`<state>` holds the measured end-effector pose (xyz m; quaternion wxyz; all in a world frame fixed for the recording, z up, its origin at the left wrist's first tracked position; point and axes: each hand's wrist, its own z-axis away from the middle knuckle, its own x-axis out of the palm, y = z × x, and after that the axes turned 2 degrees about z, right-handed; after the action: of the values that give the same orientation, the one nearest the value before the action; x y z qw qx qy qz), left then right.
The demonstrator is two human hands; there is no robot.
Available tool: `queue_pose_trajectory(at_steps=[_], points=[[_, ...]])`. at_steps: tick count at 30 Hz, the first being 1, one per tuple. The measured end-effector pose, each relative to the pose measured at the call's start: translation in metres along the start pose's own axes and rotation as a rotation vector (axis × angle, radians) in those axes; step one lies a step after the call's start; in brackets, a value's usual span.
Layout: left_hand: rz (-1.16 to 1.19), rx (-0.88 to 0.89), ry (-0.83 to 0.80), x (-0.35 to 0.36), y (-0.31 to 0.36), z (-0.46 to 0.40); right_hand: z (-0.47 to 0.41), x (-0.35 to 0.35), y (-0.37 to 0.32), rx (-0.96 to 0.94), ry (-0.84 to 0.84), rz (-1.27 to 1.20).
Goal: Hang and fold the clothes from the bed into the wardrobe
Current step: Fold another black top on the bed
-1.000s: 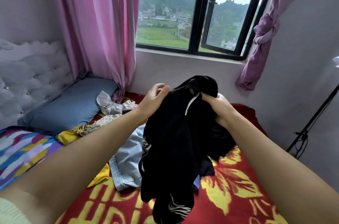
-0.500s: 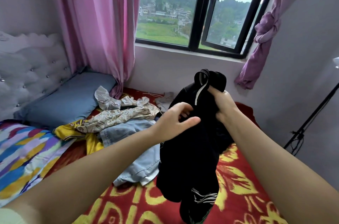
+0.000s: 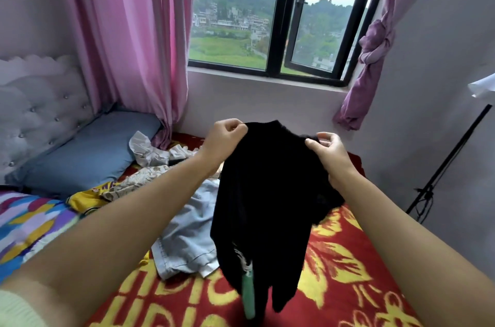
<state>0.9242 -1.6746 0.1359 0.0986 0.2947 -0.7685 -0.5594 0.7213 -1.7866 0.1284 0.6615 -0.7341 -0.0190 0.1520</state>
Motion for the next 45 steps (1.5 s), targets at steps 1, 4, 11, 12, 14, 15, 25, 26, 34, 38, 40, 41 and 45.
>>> queue_pose_trajectory(at_steps=[1,4,11,12,14,15,25,26,34,38,40,41,45], points=[[0.049,-0.063,-0.052,-0.002,0.007,-0.004,0.000,0.001,0.001,0.021,0.017,0.068],[0.148,-0.301,-0.121,0.000,0.023,-0.017,0.012,0.015,-0.005,0.045,-0.127,0.136],[0.591,-0.478,-0.171,0.009,0.044,-0.014,0.042,0.048,-0.039,-0.004,-0.542,0.116],[0.654,-0.463,-0.191,0.008,0.048,-0.013,0.043,0.049,-0.043,-0.027,-0.547,0.119],[0.702,-0.377,-0.260,0.004,0.057,-0.011,0.041,0.053,-0.051,-0.091,-0.461,0.085],[0.666,-0.307,-0.293,0.004,0.059,-0.010,0.039,0.056,-0.056,-0.125,-0.402,0.054],[-0.312,0.068,-0.171,0.001,-0.012,-0.011,0.027,0.047,-0.111,-0.185,-0.321,-0.142],[-0.374,0.019,-0.214,0.003,-0.021,-0.010,0.026,0.044,-0.112,-0.186,-0.305,-0.170],[-0.474,-0.273,0.002,-0.040,-0.074,-0.023,0.008,-0.015,-0.083,-0.175,0.056,-0.008],[-0.173,-0.317,0.062,-0.049,-0.046,-0.044,0.002,-0.028,-0.067,-0.349,-0.204,0.739],[-0.054,-0.293,0.056,-0.052,-0.026,-0.051,0.000,-0.029,-0.067,-0.315,-0.222,0.962],[-0.031,-0.286,0.053,-0.054,-0.018,-0.053,-0.002,-0.030,-0.067,-0.310,-0.232,0.988],[-0.110,-0.288,-0.008,-0.071,0.000,-0.059,-0.002,-0.032,-0.058,-0.485,-0.346,0.993]])
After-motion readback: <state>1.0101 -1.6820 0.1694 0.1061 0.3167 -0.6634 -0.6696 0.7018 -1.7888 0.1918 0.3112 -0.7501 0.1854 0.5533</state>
